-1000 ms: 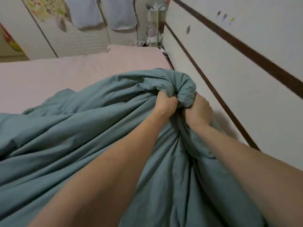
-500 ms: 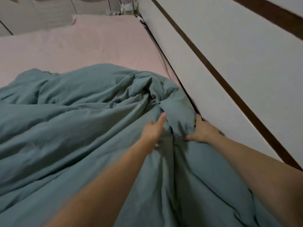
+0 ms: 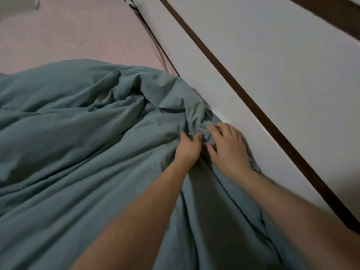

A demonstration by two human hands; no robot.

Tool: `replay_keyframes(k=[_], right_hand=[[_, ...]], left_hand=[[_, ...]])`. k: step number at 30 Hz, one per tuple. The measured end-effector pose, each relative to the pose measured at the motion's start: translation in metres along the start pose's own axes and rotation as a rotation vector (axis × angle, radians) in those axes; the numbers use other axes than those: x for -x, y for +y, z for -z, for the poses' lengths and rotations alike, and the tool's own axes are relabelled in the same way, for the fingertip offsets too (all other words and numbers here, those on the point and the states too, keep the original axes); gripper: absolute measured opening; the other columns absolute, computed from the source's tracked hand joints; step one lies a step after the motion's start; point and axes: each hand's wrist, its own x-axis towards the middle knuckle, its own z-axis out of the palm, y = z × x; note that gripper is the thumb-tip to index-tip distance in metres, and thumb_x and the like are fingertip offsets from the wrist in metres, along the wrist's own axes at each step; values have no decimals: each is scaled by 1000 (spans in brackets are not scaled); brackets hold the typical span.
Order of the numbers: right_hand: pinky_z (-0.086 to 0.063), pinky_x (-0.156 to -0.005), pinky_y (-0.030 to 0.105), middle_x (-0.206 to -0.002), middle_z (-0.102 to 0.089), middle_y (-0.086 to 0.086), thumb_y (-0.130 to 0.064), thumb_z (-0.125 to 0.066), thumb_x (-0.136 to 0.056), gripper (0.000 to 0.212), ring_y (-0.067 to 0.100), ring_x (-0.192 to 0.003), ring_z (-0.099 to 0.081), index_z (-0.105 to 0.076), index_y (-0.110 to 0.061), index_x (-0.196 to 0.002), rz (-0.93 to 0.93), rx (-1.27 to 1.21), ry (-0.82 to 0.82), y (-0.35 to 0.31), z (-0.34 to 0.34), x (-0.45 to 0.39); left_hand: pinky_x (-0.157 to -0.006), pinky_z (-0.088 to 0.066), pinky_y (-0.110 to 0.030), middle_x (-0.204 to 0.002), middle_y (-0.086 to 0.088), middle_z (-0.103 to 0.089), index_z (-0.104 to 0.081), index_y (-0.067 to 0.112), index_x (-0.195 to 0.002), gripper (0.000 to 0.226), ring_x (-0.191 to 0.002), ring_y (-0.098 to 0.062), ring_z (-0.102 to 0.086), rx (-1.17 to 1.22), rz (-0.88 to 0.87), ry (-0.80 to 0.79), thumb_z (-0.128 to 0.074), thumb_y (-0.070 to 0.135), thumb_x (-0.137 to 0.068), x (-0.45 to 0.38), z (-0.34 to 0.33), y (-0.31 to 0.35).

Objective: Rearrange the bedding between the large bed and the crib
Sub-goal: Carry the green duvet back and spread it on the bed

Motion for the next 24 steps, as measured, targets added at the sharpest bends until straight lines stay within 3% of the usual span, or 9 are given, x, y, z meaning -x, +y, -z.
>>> replay_keyframes(k=[3,6,9,11,14,16,18,21,24], right_hand=[[-39,-103,45,-132,-49,13,-22,-63,-83,51,31,-125,-44,-49,-13,-131,-81,25,85,10,27,65],[-36,-110,41,-142,-38,9,-31,-62,-86,66,26,-132,-38,-31,-17,-143,-284,0,-121,19,57,133],[-42,-105,36,-143,-39,7,-40,-61,-87,74,23,-128,-44,-21,-19,-145,-467,65,-326,29,82,195],[-48,-97,36,-133,-50,9,-39,-59,-89,70,24,-116,-54,-22,-17,-143,-578,107,-452,35,99,239],[-52,-80,32,-110,-64,6,-22,-57,-92,38,22,-96,-63,-44,-14,-127,-720,-12,-510,41,113,278],[-47,-70,27,-102,-67,5,-16,-56,-92,20,22,-90,-65,-55,-12,-111,-746,-62,-406,37,129,297],[-47,-70,28,-98,-67,6,-12,-56,-91,14,24,-89,-64,-59,-13,-104,-735,-198,-206,29,151,314],[-49,-68,22,-86,-67,-1,-6,-57,-88,14,17,-83,-64,-63,-15,-98,-602,-503,23,15,189,332],[-54,-74,28,-91,-68,-9,-22,-65,-86,24,9,-84,-65,-61,-24,-109,-583,-549,-22,-3,212,367]], left_hand=[[-115,-27,-36,-151,-9,-28,-22,12,-150,67,-138,-25,-30,-415,-338,34,-54,28,-94,39,13,-7],[-114,-27,-40,-148,-8,-31,-30,15,-146,61,-140,-26,-24,-820,-710,-152,-55,19,-91,84,29,8],[-119,-17,-40,-156,-4,-18,-21,21,-150,66,-147,-24,-8,-1194,-785,-378,-54,25,-93,132,27,21],[-115,-21,-38,-155,-4,-22,-24,22,-149,63,-145,-24,-16,-1294,-793,-432,-53,33,-94,171,14,26],[-96,-44,-35,-135,-6,-47,-40,19,-137,53,-121,-24,-48,-915,-414,-363,-54,44,-93,219,-10,25],[-89,-51,-38,-128,-9,-53,-43,16,-133,61,-111,-28,-55,-379,91,-403,-57,55,-87,253,-28,21],[-90,-52,-47,-135,-12,-48,-38,16,-139,79,-117,-37,-52,-61,392,-525,-59,64,-80,286,-46,22],[-86,-51,-50,-129,-11,-50,-43,14,-133,79,-115,-37,-52,108,459,-568,-68,61,-74,321,-79,25],[-89,-52,-48,-112,-16,-56,-48,3,-122,47,-103,-32,-58,183,366,-430,-65,20,-81,350,-103,31]])
